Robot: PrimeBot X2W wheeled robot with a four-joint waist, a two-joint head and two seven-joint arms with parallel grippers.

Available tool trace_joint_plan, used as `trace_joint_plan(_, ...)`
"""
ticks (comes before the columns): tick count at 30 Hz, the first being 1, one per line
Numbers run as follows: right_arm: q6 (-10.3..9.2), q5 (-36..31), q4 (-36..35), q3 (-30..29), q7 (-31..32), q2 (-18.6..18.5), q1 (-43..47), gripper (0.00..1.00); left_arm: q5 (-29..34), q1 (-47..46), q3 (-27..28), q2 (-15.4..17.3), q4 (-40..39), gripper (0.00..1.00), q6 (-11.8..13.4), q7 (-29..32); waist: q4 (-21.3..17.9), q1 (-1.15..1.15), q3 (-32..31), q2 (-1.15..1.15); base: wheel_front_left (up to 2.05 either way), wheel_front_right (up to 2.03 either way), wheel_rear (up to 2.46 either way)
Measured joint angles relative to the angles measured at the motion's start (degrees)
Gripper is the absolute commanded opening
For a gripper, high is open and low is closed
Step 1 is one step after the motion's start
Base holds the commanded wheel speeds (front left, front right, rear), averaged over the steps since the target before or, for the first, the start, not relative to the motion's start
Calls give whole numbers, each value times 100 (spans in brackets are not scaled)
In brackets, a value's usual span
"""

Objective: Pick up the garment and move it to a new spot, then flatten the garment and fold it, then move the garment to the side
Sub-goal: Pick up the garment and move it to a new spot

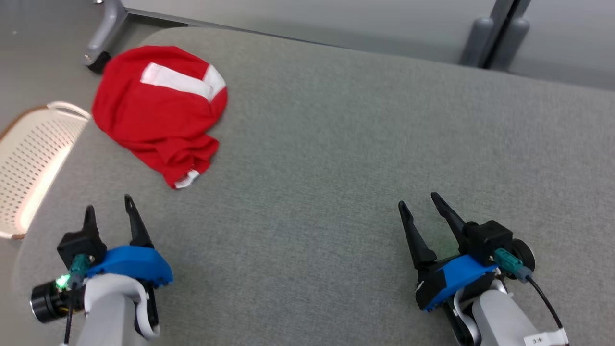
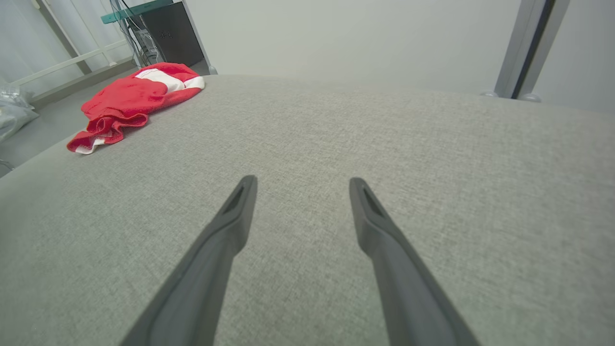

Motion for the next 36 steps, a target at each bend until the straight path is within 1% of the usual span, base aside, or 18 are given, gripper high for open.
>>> trace_joint_plan(4, 0, -118, -220, 191, 1, -3, -247, 100, 100, -770, 104, 154, 303, 100, -63, 0, -291, 1, 413, 1, 0, 0, 0)
trace_joint_plan(5, 0, -140, -344, 308, 1, 1, -344, 100, 100, -1051, 200, 263, 491, 100, -81, 0, -459, 0, 606, 0, 0, 0, 0)
trace_joint_plan(10, 0, -142, -697, 579, 1, -4, -604, 100, 155, -1727, 330, 606, 1193, 100, -90, 0, -906, 1, 1059, 1, 0, 0, 0)
trace_joint_plan(15, 0, -11, -1057, 839, 1, -1, -774, 100, 189, -2254, 441, 1216, 1990, 100, -67, 0, -1400, 1, 1377, 1, 0, 0, 0)
trace_joint_plan(19, 0, 42, -1187, 900, 1, -8, -803, 100, 131, -2475, 530, 1386, 2417, 100, -22, -1, -1652, 0, 1504, 1, 0, 0, 0)
trace_joint_plan(22, 0, 74, -1233, 902, 1, -5, -801, 100, 102, -2645, 531, 1478, 2672, 100, 18, 11, -1748, -1, 1545, 1, 0, 0, 0)
trace_joint_plan(23, 0, 78, -1250, 901, 1, -5, -801, 100, 102, -2692, 522, 1475, 2747, 57, 31, 14, -1758, -1, 1550, 1, 0, 0, 0)
trace_joint_plan(24, 0, 79, -1259, 899, 1, -7, -800, 100, 102, -2731, 506, 1467, 2793, 4, 43, 13, -1763, -1, 1551, 1, 0, 0, 0)
trace_joint_plan(25, 0, 86, -1262, 893, 1, -5, -797, 100, 91, -2758, 509, 1433, 2818, 0, 44, 12, -1763, -1, 1544, 1, 0, 0, 0)
trace_joint_plan(28, 0, 98, -1252, 850, 1, -5, -780, 100, 88, -2831, 433, 1313, 2825, 0, 40, 8, -1722, 0, 1468, 1, 0, 0, 0)
trace_joint_plan(31, -1, 138, -1224, 804, 1, -4, -742, 100, 98, -2833, 354, 1137, 2644, 0, -29, 9, -1655, -1, 1326, 1, 0, 0, 0)
trace_joint_plan(36, 0, 235, -1170, 735, 1, -3, -667, 100, 169, -2813, 218, 1020, 1636, 0, -202, 8, -1571, -1, 1017, 0, 0, 0, 0)
